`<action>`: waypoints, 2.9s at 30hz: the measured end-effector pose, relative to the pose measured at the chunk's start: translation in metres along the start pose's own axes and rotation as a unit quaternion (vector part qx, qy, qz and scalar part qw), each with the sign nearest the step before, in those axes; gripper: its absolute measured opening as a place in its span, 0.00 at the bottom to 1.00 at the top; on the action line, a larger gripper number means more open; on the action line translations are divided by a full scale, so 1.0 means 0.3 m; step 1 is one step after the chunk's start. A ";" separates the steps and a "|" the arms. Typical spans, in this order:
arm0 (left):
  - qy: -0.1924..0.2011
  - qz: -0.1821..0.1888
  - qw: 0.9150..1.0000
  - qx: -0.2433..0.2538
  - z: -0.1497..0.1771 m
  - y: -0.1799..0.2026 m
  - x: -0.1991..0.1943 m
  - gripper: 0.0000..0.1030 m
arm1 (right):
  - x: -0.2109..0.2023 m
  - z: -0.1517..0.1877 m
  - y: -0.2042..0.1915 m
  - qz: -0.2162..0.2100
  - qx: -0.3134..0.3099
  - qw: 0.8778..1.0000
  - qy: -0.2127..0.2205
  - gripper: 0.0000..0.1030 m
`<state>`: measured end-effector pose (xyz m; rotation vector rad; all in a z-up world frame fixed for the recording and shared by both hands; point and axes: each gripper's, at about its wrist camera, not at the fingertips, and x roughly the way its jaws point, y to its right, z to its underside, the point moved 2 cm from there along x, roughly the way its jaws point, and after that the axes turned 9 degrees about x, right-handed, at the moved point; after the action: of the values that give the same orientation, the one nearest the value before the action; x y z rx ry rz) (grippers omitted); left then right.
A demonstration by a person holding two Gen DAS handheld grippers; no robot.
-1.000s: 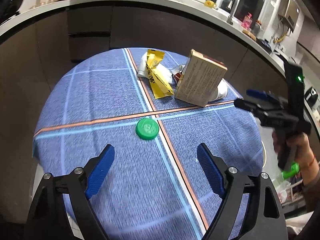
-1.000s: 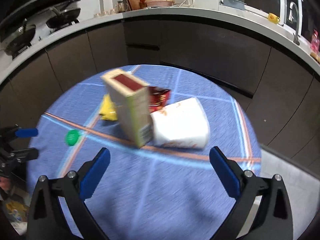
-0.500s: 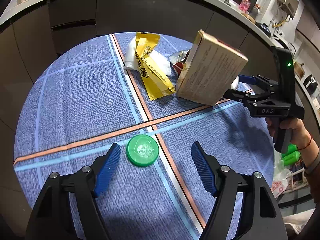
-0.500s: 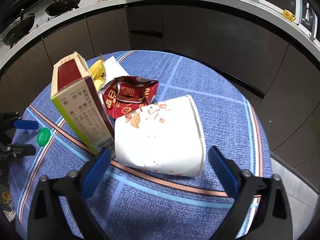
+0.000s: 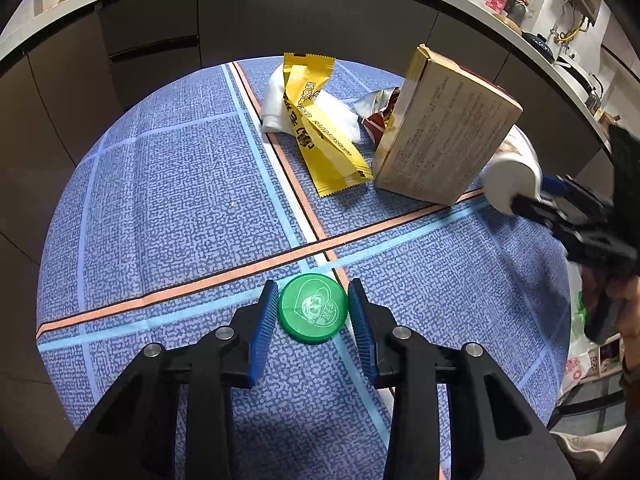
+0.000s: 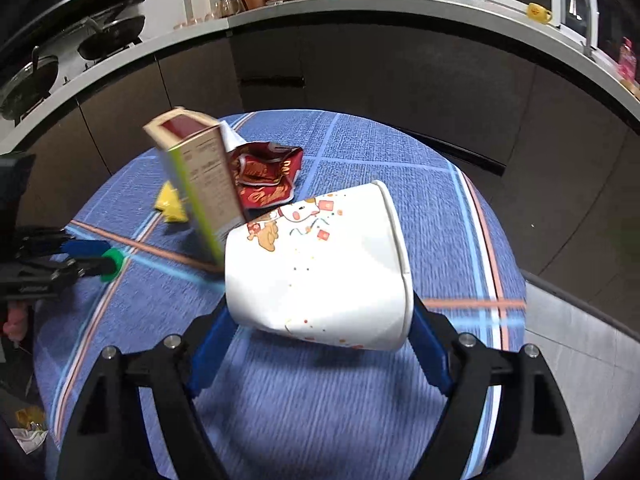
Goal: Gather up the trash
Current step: 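Grasp the green bottle cap with the left tool while the right tool grasps the white paper cup, then carry the green cap and white paper cup over the white bin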
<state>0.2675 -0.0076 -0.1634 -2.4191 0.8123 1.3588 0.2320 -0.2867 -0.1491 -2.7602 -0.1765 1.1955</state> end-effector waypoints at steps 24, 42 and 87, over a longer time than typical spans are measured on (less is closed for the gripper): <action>-0.003 -0.063 0.997 0.036 0.035 0.127 -0.046 0.56 | -0.322 0.183 -0.057 -0.025 0.054 0.997 0.050 0.78; 0.000 -0.067 0.998 0.022 0.046 0.115 -0.031 0.33 | -0.331 0.202 -0.041 -0.034 0.071 0.996 0.050 0.78; 0.079 0.142 0.969 0.188 -0.241 1.005 -0.163 0.33 | -0.575 0.471 0.422 0.084 0.170 0.980 0.067 0.78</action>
<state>0.1237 -0.2699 -0.0677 -2.1872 1.3658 0.9894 0.0185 -0.4287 -0.1422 -2.5761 0.2555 0.9602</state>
